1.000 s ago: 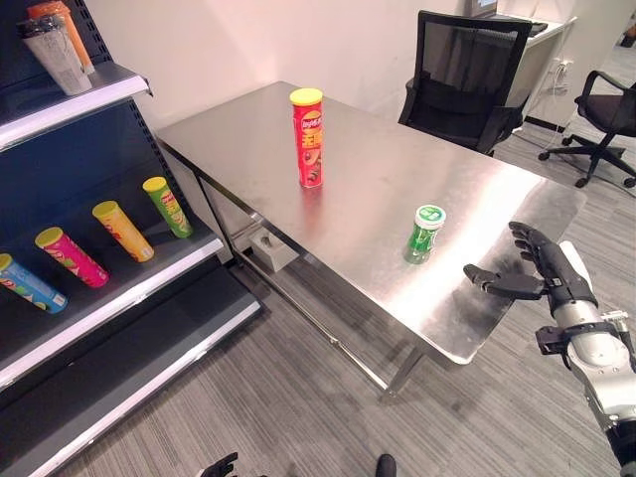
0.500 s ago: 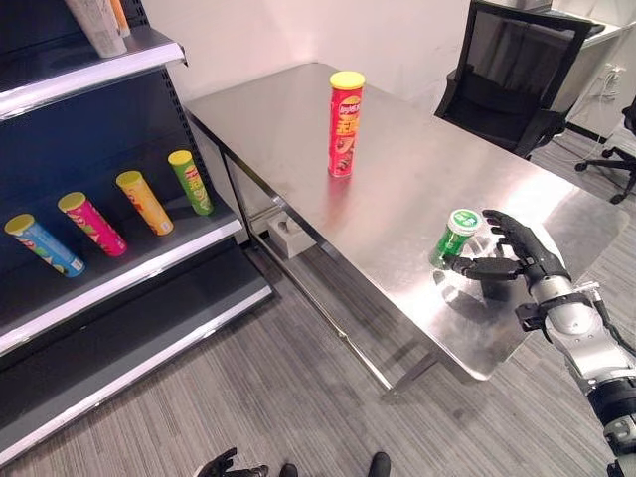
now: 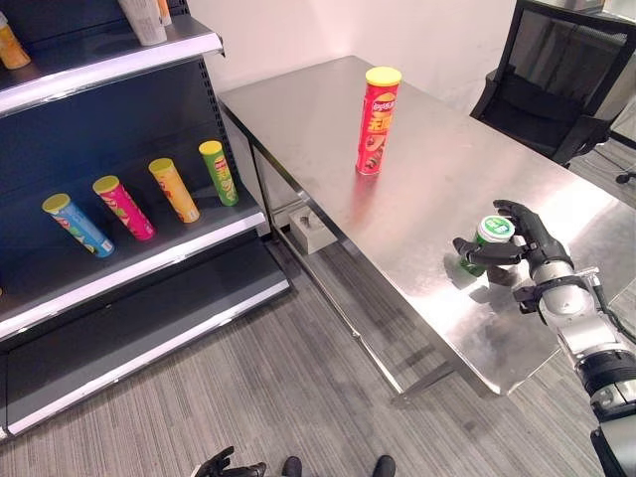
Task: Put the goods on the table back onto the shelves and tidy them up.
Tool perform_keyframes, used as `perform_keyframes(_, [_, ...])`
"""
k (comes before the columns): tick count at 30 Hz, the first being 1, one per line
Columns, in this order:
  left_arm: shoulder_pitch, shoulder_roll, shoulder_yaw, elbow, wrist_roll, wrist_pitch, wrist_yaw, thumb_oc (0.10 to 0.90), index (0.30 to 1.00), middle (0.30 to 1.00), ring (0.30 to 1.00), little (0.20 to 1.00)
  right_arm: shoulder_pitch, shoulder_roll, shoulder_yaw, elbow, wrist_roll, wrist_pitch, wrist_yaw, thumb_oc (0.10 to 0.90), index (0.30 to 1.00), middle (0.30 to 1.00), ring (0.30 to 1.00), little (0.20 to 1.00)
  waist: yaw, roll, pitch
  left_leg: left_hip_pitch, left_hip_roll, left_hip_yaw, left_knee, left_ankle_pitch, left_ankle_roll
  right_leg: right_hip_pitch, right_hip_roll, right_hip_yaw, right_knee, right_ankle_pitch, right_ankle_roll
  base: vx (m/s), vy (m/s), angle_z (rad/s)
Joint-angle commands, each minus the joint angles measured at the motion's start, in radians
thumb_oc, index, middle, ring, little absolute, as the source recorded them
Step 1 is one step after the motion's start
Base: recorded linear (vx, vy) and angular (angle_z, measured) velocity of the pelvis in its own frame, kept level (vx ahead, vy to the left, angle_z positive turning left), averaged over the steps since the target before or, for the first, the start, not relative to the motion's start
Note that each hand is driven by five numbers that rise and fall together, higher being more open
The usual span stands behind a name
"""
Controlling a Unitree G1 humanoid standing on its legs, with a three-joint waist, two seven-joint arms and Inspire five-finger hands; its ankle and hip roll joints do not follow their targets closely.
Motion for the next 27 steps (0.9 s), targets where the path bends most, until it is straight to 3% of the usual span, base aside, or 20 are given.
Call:
perform_keyframes(1, [-0.031,0.048,-0.079,0.032,-0.003,-0.036,0.010,0.800,0.900,0.900,0.900,0.900,-0.130,-0.002,0.079,-0.014,-0.018,-0.034,0.004,0.400,0.300,0.300,0.300,0.300,0.020,-0.049,-0.027,-0.027,0.039,0.053,0.005,-0.020,-0.046,0.074,-0.077,0.051,0.014,-0.091,0.087,0.00,0.000,0.00])
perform_keyframes(6, [-0.036,0.049,-0.064,0.027,0.018,-0.034,0.015,0.800,0.900,0.900,0.900,0.900,-0.075,-0.040,0.045,-0.125,-0.068,-0.044,-0.013,0.400,0.300,0.300,0.300,0.300,0.008,-0.055,-0.031,-0.017,0.042,0.062,0.005,-0.028,-0.045,0.075,-0.079,0.056,0.014,-0.091,0.089,0.00,0.000,0.00])
perform_keyframes(9, [-0.040,0.059,-0.025,0.019,0.047,-0.031,0.017,0.800,0.900,0.900,0.900,0.900,0.066,-0.103,-0.139,-0.356,-0.110,-0.068,-0.064,0.400,0.300,0.300,0.300,0.300,-0.009,-0.056,-0.040,-0.006,0.048,0.075,0.005,-0.037,-0.047,0.077,-0.078,0.059,0.014,-0.094,0.090,0.00,0.000,0.00])
perform_keyframes(17, [-0.038,0.071,0.013,-0.002,0.092,-0.027,0.017,0.800,0.900,0.900,0.900,0.900,0.204,-0.204,-0.417,-0.731,-0.218,-0.121,-0.138,0.400,0.300,0.300,0.300,0.300,-0.036,-0.059,-0.060,0.005,0.067,0.086,0.005,-0.043,-0.057,0.084,-0.065,0.064,0.014,-0.105,0.088,0.00,-0.021,-0.01])
perform_keyframes(22, [-0.031,0.074,0.008,-0.026,0.081,-0.024,0.012,0.800,0.900,0.900,0.900,0.900,0.180,-0.181,-0.480,-0.861,-0.181,-0.157,-0.163,0.400,0.300,0.300,0.300,0.300,-0.033,-0.061,-0.071,0.010,0.090,0.081,0.005,-0.035,-0.071,0.096,-0.044,0.068,0.014,-0.126,0.074,-0.01,-0.102,-0.02])
perform_keyframes(27, [-0.024,0.076,0.008,-0.042,0.069,-0.026,0.010,0.800,0.900,0.900,0.900,0.900,0.142,-0.160,-0.468,-0.920,-0.163,-0.176,-0.160,0.400,0.300,0.300,0.300,0.300,-0.027,-0.059,-0.069,0.012,0.109,0.072,0.005,-0.026,-0.082,0.102,-0.023,0.071,0.014,-0.141,0.063,-0.02,-0.101,0.02])
